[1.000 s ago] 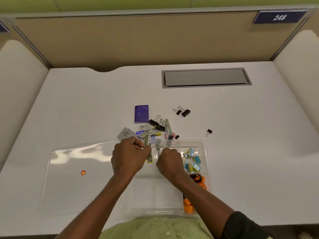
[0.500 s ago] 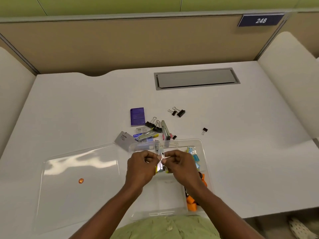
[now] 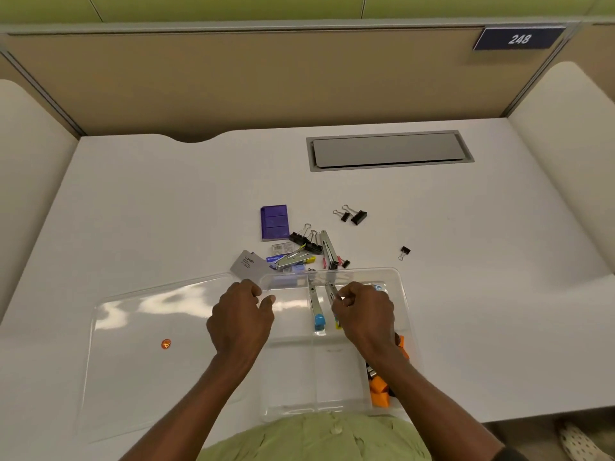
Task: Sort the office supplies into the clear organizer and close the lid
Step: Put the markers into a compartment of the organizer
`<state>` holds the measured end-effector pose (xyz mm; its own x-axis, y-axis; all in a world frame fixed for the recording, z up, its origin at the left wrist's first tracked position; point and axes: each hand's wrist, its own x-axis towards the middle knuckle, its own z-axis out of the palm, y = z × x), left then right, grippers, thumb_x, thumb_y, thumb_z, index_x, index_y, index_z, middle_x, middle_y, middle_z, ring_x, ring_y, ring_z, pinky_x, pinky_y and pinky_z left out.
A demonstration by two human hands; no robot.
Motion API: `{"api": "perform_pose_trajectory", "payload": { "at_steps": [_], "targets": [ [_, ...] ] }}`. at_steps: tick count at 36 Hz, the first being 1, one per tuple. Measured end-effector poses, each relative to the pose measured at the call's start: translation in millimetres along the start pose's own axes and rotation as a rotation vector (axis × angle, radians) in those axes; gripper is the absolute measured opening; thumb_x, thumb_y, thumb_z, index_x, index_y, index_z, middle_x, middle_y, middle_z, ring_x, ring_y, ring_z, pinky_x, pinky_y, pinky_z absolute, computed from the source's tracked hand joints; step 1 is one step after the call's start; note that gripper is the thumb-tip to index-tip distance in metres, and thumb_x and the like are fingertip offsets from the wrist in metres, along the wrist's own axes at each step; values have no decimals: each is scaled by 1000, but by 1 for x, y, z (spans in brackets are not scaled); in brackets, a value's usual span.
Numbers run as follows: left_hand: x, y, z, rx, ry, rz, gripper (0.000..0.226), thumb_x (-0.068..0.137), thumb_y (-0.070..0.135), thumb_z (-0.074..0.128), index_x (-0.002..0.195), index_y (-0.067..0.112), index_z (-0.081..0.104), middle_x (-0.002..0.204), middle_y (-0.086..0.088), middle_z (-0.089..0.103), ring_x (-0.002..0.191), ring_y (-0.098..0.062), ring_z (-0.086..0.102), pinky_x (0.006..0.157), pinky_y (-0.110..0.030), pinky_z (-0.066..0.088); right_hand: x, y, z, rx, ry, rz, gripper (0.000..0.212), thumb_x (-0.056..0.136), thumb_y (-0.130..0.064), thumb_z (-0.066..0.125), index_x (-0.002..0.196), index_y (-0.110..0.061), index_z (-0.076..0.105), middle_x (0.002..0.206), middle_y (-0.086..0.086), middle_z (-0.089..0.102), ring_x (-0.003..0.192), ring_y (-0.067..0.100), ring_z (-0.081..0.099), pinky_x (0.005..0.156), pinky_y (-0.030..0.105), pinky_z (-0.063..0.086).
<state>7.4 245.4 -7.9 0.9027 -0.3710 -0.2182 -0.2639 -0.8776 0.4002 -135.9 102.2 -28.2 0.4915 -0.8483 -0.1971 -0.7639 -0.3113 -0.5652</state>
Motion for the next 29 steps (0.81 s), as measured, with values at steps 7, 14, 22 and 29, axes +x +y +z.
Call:
{"api": "perform_pose_trajectory", "payload": {
  "at_steps": [7,14,22,29],
  "targets": [
    [7,-9,6,18,-71,-72,26,90,39,77,111,24,73,107,-2,79,100,-28,73,82,-39,61,6,-8,34,-249,-28,-115,11,87,-22,61,91,-18,70,85,4,73,77,24,68,66,36,55],
    [11,-9,10,-9,-110,-109,18,91,35,76,101,25,66,103,-4,77,95,-31,71,76,-36,54,10,-11,30,-352,-82,-246,18,80,-6,63,94,-15,70,85,5,70,76,27,68,56,30,43],
    [12,-7,11,11,-130,-126,16,93,32,74,102,23,64,102,-3,76,94,-30,71,74,-34,50,68,-42,-13,-161,149,-217,17,95,-23,60,96,-17,76,91,5,75,80,27,70,70,37,58],
    [13,-6,10,5,-145,-143,15,93,32,73,103,24,64,106,-4,76,98,-31,71,74,-33,49,132,-45,11,-272,-219,7,42,89,-38,69,112,-5,61,114,16,64,106,35,64,82,36,51]
  ]
}}
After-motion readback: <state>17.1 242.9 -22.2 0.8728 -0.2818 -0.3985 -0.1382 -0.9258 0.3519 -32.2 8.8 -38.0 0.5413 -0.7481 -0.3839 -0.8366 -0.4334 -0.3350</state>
